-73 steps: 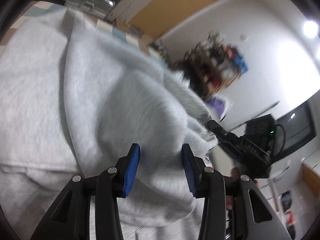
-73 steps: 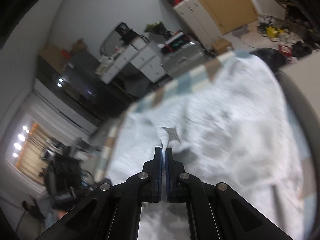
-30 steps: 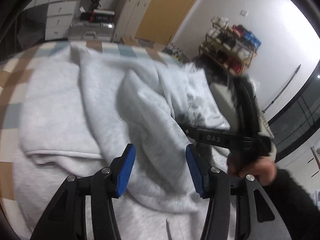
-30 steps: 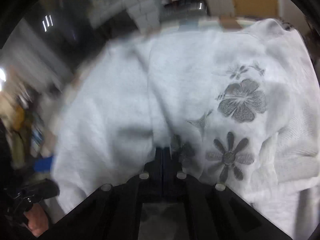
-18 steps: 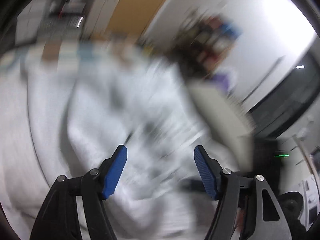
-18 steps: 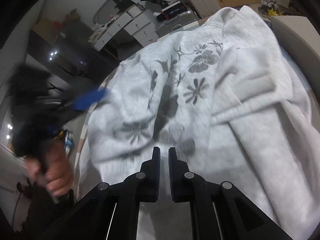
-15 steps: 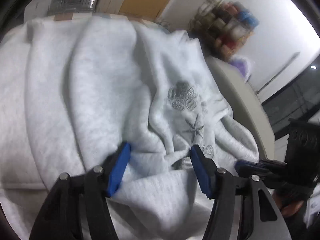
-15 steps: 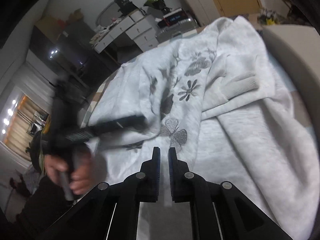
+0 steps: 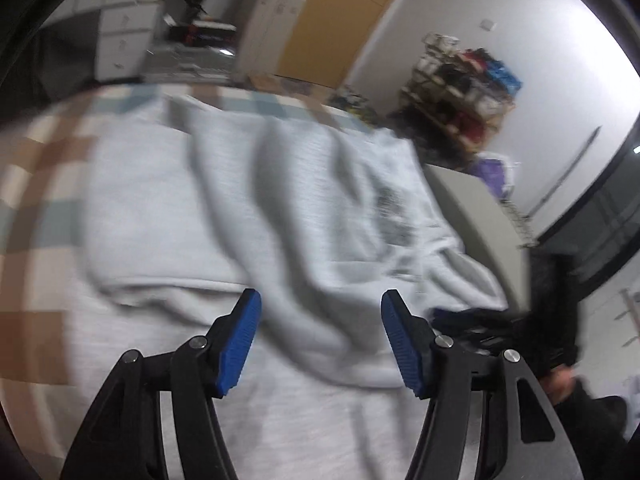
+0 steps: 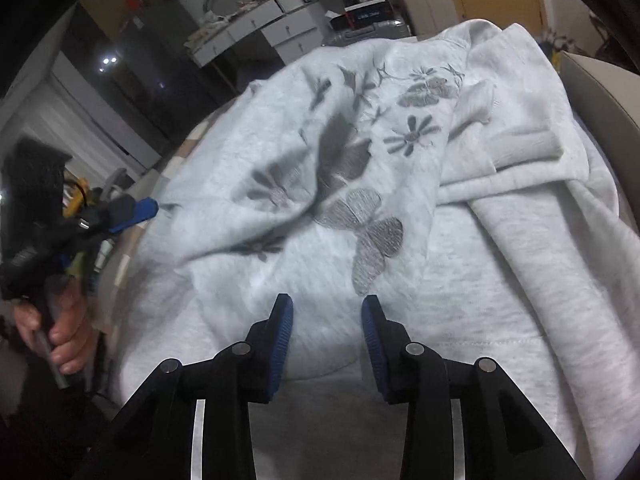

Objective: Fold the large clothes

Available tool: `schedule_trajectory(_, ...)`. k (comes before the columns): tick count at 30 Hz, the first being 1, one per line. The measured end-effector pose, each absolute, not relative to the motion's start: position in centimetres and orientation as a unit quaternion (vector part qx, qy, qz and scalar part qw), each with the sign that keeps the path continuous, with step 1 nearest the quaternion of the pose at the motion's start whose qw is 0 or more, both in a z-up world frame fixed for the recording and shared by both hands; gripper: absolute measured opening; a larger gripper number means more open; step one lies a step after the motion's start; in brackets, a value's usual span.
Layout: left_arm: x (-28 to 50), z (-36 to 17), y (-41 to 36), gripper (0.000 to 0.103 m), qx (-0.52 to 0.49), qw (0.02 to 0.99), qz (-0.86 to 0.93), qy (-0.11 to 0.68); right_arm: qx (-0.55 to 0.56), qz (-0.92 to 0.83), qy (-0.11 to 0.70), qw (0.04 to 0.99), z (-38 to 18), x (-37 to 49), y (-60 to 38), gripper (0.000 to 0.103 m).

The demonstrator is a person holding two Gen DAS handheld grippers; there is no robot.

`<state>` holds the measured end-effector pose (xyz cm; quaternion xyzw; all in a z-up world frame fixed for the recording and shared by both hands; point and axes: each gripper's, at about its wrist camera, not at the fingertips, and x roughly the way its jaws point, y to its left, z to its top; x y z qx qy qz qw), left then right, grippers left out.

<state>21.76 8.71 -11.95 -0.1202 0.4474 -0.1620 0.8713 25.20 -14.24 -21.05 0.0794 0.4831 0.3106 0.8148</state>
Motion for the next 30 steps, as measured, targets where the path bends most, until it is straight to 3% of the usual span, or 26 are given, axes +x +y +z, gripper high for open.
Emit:
schedule_trajectory(1,22.3,-11.6,9.3,0.066,-0.105,0.878,-0.136,0.448,0.079,0.312,0.469,0.823,-19.7,25.4,-14.9,0.039)
schedule_trajectory(2,23.0,-11.2,10.5,0.077,-0.095,0.883,-0.104,0.448,0.070,0.306,0.455,0.834,-18.3,25.7,-15.4,0.046)
schedule_trajectory(3,23.8,-11.1,12.1,0.084,-0.099,0.883,-0.081,0.451,0.058,0.292,0.441,0.846,-16.8,26.3,-16.1,0.068)
schedule_trajectory(4,24.6,-11.2,13.6,0.084,-0.109,0.881,-0.061,0.456,0.049,0.274,0.427,0.860,-15.4,27.2,-16.8,0.087)
schedule_trajectory(6,27.0,-12.0,16.0,0.084,-0.122,0.868,-0.035,0.481,0.031,0.231,0.404,0.885,-13.4,29.7,-18.0,0.092)
schedule_trajectory(10,31.7,-15.2,17.6,0.084,-0.123,0.834,-0.033,0.537,0.000,0.170,0.434,0.885,-12.7,37.8,-18.9,0.091)
schedule_trajectory(16,36.7,-19.6,20.1,0.084,-0.186,0.789,-0.039,0.585,-0.049,0.130,0.500,0.855,-16.0,46.7,-18.0,0.088)
schedule_trajectory(26,39.2,-19.7,18.6,0.082,-0.152,0.816,-0.088,0.551,-0.101,0.080,0.555,0.821,-20.1,53.5,-17.8,0.083)
schedule_trajectory(28,39.5,-19.6,18.0,0.061,-0.123,0.821,-0.070,0.554,-0.127,0.080,0.562,0.814,-20.9,54.0,-17.0,0.077)
schedule_trajectory(29,39.4,-19.2,17.5,0.040,-0.109,0.822,-0.063,0.556,-0.121,0.087,0.559,0.815,-20.8,54.0,-17.0,0.067)
schedule_trajectory(30,39.7,-18.9,17.2,0.026,-0.104,0.821,-0.069,0.557,-0.102,0.110,0.567,0.810,-20.7,54.0,-17.0,0.050)
